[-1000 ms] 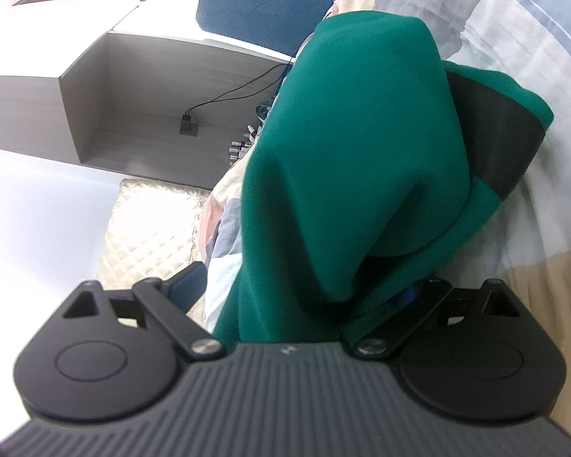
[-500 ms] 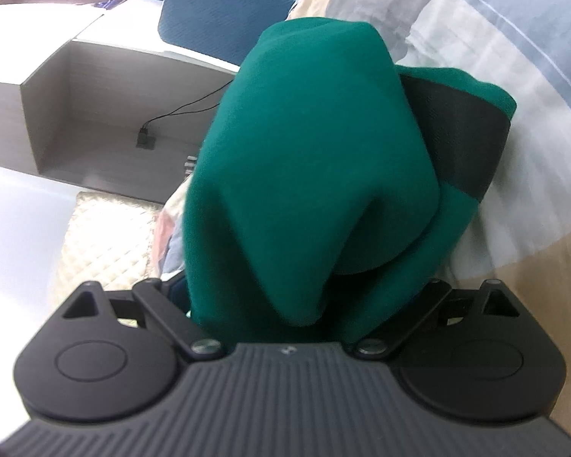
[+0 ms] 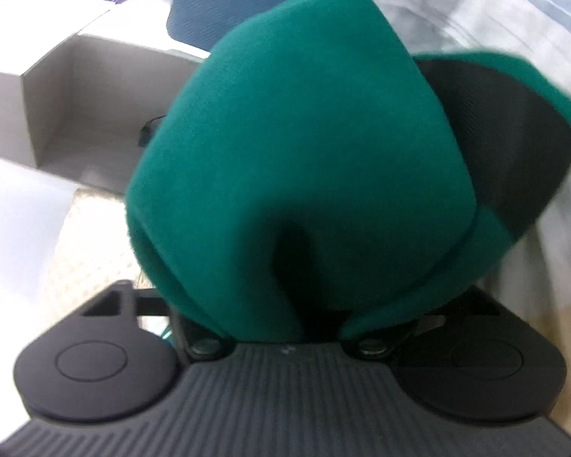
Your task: Fold large clothes
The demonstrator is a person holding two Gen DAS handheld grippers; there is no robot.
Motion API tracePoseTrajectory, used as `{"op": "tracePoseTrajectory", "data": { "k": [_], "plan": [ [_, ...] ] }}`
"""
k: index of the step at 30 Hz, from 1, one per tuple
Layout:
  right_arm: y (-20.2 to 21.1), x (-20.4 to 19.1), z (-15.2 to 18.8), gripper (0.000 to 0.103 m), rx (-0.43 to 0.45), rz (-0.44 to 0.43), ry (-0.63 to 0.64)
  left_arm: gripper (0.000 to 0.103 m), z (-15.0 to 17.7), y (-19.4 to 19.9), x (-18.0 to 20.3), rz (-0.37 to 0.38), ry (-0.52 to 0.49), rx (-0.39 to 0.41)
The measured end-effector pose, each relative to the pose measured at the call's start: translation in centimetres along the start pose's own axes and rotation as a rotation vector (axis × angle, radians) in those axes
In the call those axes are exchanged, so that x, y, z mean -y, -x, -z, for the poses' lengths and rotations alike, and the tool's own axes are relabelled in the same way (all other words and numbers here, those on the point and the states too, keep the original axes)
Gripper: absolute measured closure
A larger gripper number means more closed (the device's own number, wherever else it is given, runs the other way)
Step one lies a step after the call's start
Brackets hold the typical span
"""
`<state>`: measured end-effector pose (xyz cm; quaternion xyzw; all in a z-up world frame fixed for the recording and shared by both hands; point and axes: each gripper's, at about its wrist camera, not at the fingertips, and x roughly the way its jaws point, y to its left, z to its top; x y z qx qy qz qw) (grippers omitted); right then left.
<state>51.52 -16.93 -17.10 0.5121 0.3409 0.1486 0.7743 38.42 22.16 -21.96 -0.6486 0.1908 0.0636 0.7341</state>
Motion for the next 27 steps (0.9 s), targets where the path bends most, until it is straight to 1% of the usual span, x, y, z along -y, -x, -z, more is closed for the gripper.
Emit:
{"op": "tracePoseTrajectory", "data": {
  "k": [1, 2, 3, 5, 8, 13, 17, 20, 24, 27],
  "plan": [
    [0.2, -0.2, -0.1, 0.052, -0.001, -0.01, 0.013, 0.023, 0.0, 0.1, 0.2, -0.001, -0.011, 0.0],
    [0.4, -0.4, -0.2, 0.058, 0.002, -0.017, 0.027, 0.03, -0.1, 0.3, 0.5, -0.005, -0.025, 0.001],
    [0.7, -0.7, -0.1, 0.06, 0.004, -0.024, 0.043, 0.034, -0.1, 0.6, 0.7, -0.01, -0.045, 0.002],
    [1.5, -1.4, 0.0, 0.066, 0.012, -0.033, 0.094, 0.039, -0.2, 1.0, 1.1, -0.019, -0.074, 0.001],
    [3.0, -2.3, 0.3, 0.069, 0.021, -0.054, 0.149, 0.043, -0.6, 1.6, 1.6, -0.014, -0.087, -0.008],
    [6.9, -4.6, 0.5, 0.069, 0.036, -0.063, 0.226, 0.043, -0.2, 3.3, 3.4, 0.024, -0.111, -0.061],
    [11.8, -6.5, -0.3, 0.069, 0.061, -0.065, 0.28, 0.043, 1.5, 4.9, 6.2, 0.062, -0.139, -0.115],
    [16.1, -7.3, -1.4, 0.069, 0.111, -0.082, 0.281, 0.043, 3.6, 5.7, 9.2, 0.114, -0.168, -0.146],
    [23.4, -8.2, -3.2, 0.069, 0.195, -0.11, 0.28, 0.043, 7.4, 6.4, 14.6, 0.183, -0.231, -0.205],
    [29.5, -8.7, -5.0, 0.069, 0.267, -0.12, 0.276, 0.043, 11.4, 6.2, 18.9, 0.24, -0.269, -0.259]
  ]
}}
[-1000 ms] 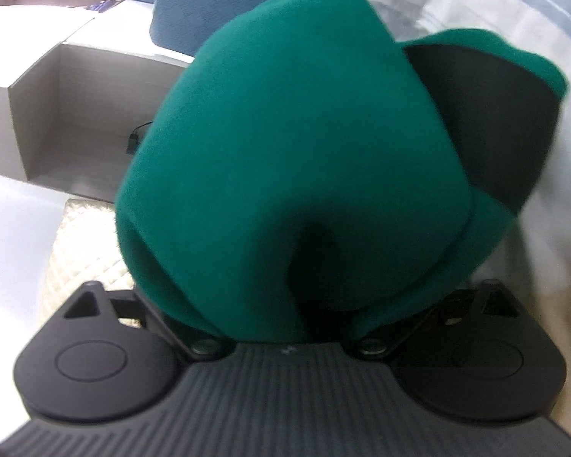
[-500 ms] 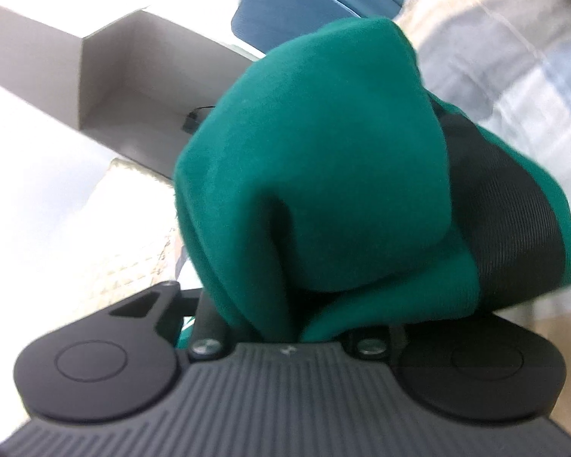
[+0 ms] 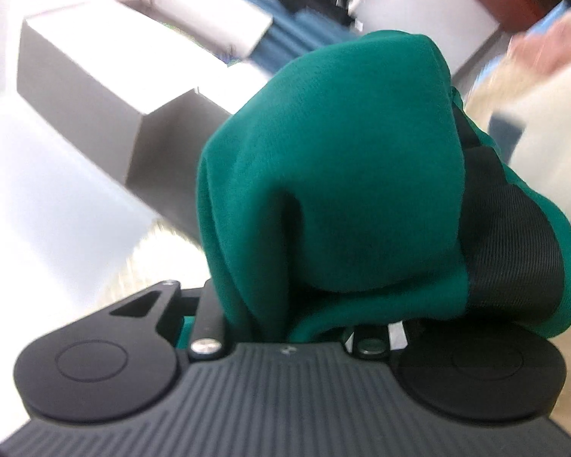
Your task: Fold large clothes
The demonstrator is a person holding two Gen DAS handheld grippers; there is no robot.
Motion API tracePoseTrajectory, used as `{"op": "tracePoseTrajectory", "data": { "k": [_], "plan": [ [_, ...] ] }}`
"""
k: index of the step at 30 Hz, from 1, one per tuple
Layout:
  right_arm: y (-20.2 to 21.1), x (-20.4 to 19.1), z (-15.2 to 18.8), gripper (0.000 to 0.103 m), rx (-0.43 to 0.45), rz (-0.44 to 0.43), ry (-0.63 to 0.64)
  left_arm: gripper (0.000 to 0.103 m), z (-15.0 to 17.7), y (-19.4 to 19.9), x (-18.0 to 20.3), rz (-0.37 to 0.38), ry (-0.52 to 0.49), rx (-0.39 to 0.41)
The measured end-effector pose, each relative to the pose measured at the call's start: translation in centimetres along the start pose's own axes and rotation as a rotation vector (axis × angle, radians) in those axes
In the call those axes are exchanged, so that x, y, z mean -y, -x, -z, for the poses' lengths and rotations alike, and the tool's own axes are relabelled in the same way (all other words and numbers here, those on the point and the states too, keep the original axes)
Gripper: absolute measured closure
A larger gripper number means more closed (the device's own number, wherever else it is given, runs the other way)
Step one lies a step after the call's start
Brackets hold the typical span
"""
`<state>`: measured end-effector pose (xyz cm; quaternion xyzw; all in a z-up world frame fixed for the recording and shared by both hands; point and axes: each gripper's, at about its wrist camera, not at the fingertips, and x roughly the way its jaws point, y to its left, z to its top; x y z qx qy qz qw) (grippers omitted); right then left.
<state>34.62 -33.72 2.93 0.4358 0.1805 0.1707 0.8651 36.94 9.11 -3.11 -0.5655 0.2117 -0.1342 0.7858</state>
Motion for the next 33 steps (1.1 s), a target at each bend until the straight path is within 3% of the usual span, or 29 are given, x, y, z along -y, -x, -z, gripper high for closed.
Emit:
{"op": "tracePoseTrajectory", "data": {
  "k": [7, 12, 18, 21, 26, 33],
  "plan": [
    [12.9, 0.3, -7.2, 0.069, 0.184, 0.042, 0.033, 0.043, 8.7, -4.9, 8.1, 0.119, -0.045, -0.138],
    [22.2, 3.8, -10.2, 0.069, 0.287, 0.132, 0.031, 0.043, 16.0, -10.3, 10.3, 0.156, -0.068, -0.254],
    [27.2, 8.9, -10.3, 0.069, 0.339, 0.256, 0.01, 0.043, 24.7, -14.9, 8.0, 0.132, -0.065, -0.414],
    [30.9, 12.6, -9.8, 0.069, 0.346, 0.301, -0.024, 0.043, 27.4, -17.7, 5.6, 0.103, -0.1, -0.49],
    [32.7, 15.9, -5.5, 0.069, 0.363, 0.382, -0.087, 0.042, 30.4, -20.9, 1.6, 0.039, -0.155, -0.598],
    [33.6, 21.7, -2.2, 0.069, 0.364, 0.377, -0.191, 0.04, 32.7, -22.8, -2.1, 0.025, -0.222, -0.628]
  ]
}}
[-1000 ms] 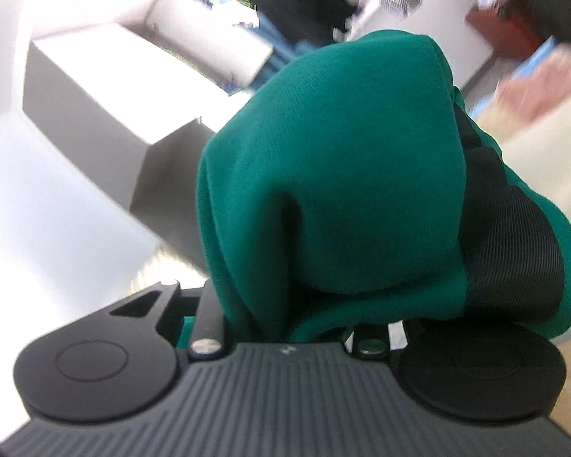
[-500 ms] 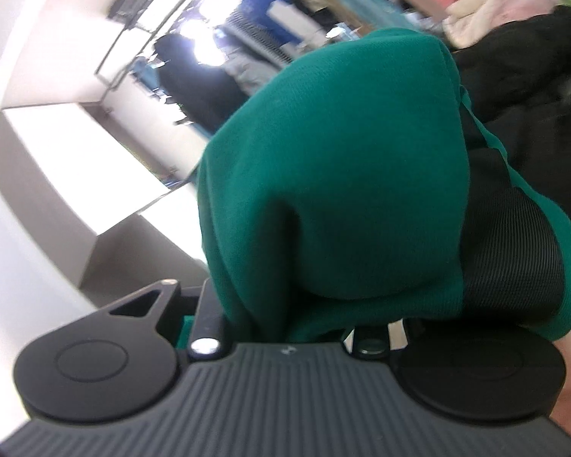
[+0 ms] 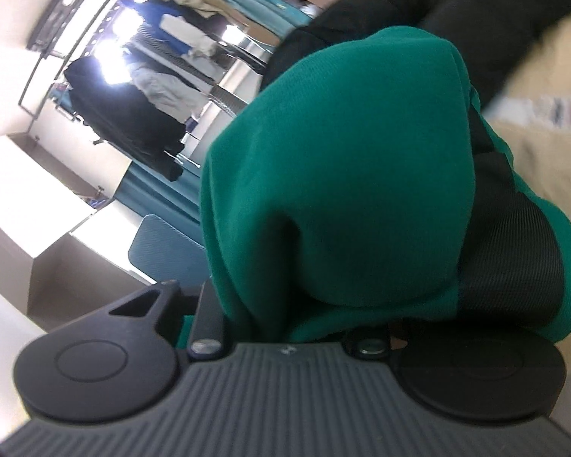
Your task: Fold large clothes
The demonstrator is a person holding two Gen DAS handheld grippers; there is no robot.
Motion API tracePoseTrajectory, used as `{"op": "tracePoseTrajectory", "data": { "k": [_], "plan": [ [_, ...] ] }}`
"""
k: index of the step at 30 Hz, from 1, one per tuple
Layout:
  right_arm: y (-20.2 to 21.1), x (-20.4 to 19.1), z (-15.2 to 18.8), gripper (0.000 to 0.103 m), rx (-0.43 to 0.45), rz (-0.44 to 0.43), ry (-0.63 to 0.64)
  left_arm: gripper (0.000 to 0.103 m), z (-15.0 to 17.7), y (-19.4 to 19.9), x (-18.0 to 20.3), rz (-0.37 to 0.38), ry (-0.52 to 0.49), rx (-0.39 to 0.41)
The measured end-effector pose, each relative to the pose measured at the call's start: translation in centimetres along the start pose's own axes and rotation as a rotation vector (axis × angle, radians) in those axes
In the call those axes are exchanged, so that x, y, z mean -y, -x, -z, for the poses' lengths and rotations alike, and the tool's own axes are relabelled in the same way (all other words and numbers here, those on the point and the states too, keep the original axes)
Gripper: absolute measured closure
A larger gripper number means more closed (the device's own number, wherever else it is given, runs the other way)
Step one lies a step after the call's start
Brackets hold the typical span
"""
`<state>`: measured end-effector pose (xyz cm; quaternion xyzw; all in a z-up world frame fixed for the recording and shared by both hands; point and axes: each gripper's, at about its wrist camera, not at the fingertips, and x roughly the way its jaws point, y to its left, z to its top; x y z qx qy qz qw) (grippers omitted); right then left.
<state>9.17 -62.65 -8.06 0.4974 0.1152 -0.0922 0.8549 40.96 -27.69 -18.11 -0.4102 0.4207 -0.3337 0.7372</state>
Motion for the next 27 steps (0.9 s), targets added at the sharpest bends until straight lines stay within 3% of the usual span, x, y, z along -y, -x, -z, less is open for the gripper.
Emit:
{"op": "tracePoseTrajectory", "data": {
  "k": [10, 13, 19, 25, 27],
  "plan": [
    [3.1, 2.9, 4.1, 0.066, 0.017, -0.056, -0.076, 0.032, 1.4, -1.3, -2.8, 0.026, -0.03, 0.004],
    [1.4, 2.2, 3.3, 0.065, 0.026, -0.062, -0.103, 0.03, 1.2, -1.4, -2.8, 0.03, -0.024, 0.001],
    [1.9, 2.3, 3.9, 0.065, 0.029, -0.067, -0.121, 0.027, 1.1, -1.0, -2.7, 0.022, -0.018, -0.013],
    [2.3, 2.1, 3.9, 0.061, 0.002, -0.046, -0.172, 0.011, 0.7, -0.3, -2.9, -0.003, 0.043, -0.06],
    [2.4, 1.9, 3.8, 0.053, -0.011, -0.024, -0.188, 0.003, 0.6, 0.9, -3.0, -0.035, 0.05, -0.036]
  ]
}}
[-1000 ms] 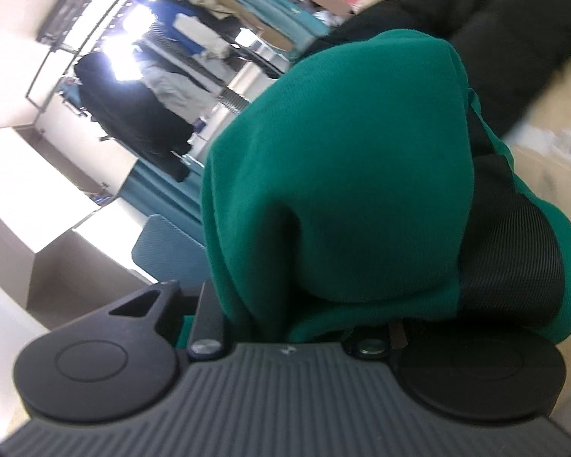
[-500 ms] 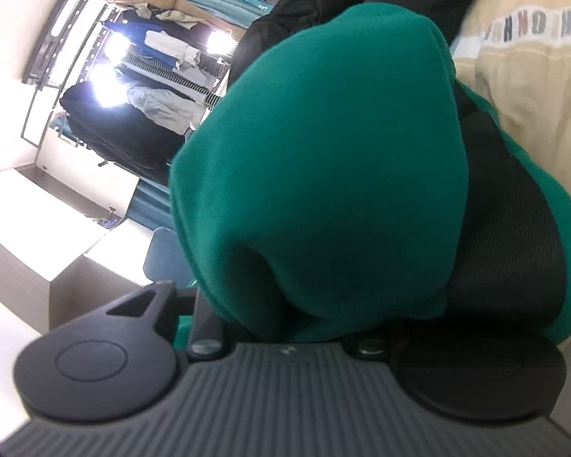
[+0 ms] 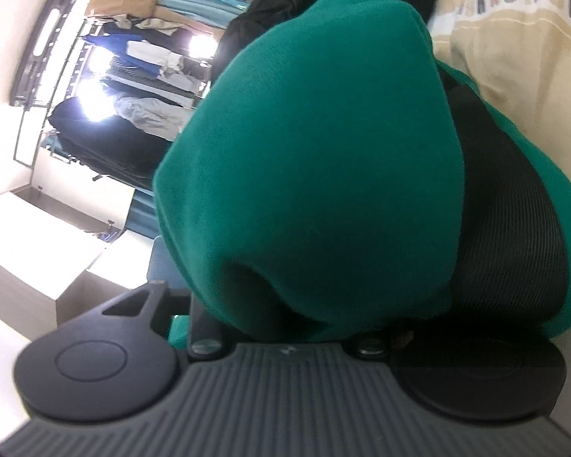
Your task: Fold large clothes
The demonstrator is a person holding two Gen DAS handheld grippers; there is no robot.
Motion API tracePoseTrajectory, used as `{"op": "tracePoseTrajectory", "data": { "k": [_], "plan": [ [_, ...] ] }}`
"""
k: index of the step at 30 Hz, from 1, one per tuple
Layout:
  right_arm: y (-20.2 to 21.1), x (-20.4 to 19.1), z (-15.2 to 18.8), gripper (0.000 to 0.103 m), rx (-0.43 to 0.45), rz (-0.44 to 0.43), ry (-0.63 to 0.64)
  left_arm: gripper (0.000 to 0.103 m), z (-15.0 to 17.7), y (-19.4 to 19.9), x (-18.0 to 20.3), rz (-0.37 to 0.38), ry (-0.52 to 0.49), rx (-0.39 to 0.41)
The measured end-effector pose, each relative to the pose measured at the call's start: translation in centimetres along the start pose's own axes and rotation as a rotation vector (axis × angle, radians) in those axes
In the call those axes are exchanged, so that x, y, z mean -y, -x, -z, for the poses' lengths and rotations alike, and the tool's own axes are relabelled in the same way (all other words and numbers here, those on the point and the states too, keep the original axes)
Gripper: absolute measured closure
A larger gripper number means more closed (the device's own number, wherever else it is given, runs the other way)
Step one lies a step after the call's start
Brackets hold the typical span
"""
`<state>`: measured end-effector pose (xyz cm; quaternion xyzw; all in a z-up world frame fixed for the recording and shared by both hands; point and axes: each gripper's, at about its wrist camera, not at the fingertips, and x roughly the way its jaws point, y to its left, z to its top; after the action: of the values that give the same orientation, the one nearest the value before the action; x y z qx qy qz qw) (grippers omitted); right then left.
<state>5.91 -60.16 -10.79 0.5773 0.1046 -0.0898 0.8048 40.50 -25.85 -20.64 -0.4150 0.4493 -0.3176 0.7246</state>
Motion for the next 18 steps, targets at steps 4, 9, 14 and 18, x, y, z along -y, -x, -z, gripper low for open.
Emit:
{"op": "tracePoseTrajectory", "data": {
  "k": [4, 9, 14, 18],
  "plan": [
    [1.0, -0.8, 0.4, 0.027, -0.003, 0.051, -0.037, 0.0, 0.0, 3.8, 0.4, -0.056, -0.054, 0.088],
    [4.2, -2.9, 0.6, 0.023, 0.038, 0.182, -0.006, 0.0, -0.3, 8.2, 3.0, -0.146, -0.191, 0.113],
    [8.2, -5.3, 0.1, 0.022, 0.075, 0.269, 0.035, 0.0, 0.5, 12.4, 8.0, -0.201, -0.382, 0.145],
    [11.2, -9.3, 0.3, 0.022, 0.151, 0.258, 0.151, 0.0, 2.0, 16.0, 13.0, -0.234, -0.539, 0.194]
  ]
}}
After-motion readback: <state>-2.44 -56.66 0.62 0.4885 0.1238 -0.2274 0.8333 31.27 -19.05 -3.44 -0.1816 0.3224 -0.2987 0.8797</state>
